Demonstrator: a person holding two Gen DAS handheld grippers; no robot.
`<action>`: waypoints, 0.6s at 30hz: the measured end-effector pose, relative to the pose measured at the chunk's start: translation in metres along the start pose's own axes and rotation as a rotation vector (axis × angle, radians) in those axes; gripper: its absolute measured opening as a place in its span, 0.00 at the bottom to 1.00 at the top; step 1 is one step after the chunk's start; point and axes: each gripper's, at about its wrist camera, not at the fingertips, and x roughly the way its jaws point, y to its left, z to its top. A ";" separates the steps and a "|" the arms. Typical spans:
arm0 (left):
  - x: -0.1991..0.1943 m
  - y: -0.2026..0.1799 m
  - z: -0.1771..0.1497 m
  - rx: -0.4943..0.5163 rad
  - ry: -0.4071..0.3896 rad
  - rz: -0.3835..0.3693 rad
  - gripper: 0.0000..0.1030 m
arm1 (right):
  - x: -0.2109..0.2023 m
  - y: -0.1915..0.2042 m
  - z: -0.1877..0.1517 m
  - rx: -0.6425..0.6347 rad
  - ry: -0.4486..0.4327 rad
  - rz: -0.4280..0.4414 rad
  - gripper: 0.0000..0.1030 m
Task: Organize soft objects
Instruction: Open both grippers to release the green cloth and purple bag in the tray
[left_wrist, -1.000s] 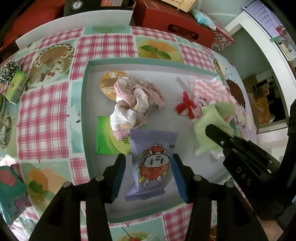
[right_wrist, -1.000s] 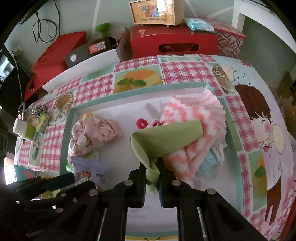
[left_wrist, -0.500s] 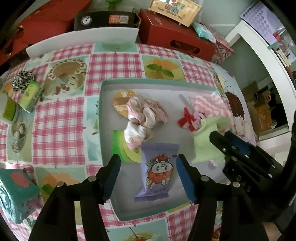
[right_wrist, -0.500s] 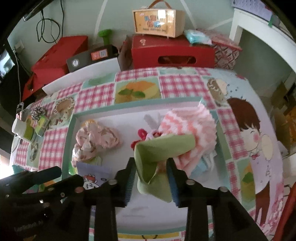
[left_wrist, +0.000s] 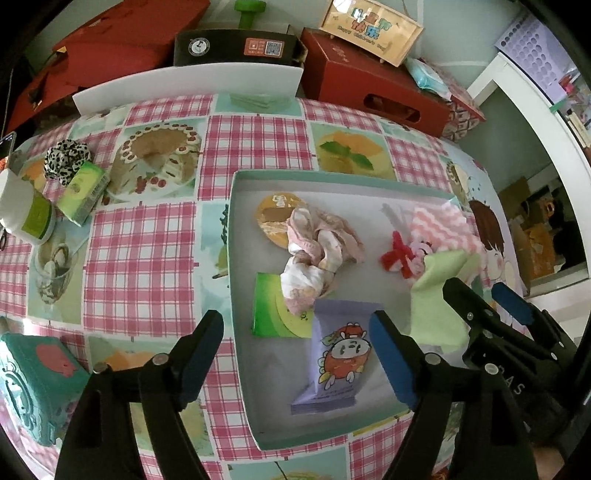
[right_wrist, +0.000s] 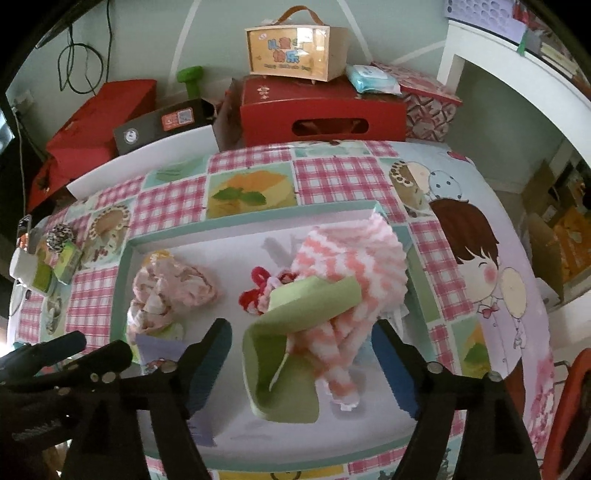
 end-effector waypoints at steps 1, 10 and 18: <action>0.000 0.000 0.000 0.000 0.000 0.001 0.79 | 0.000 0.000 0.000 0.000 -0.001 -0.003 0.85; 0.000 0.001 0.000 -0.011 -0.025 0.024 0.97 | 0.002 -0.010 0.001 0.045 -0.013 -0.042 1.00; -0.002 0.005 0.002 -0.035 -0.049 0.039 0.97 | 0.006 -0.009 0.000 0.040 -0.003 -0.047 1.00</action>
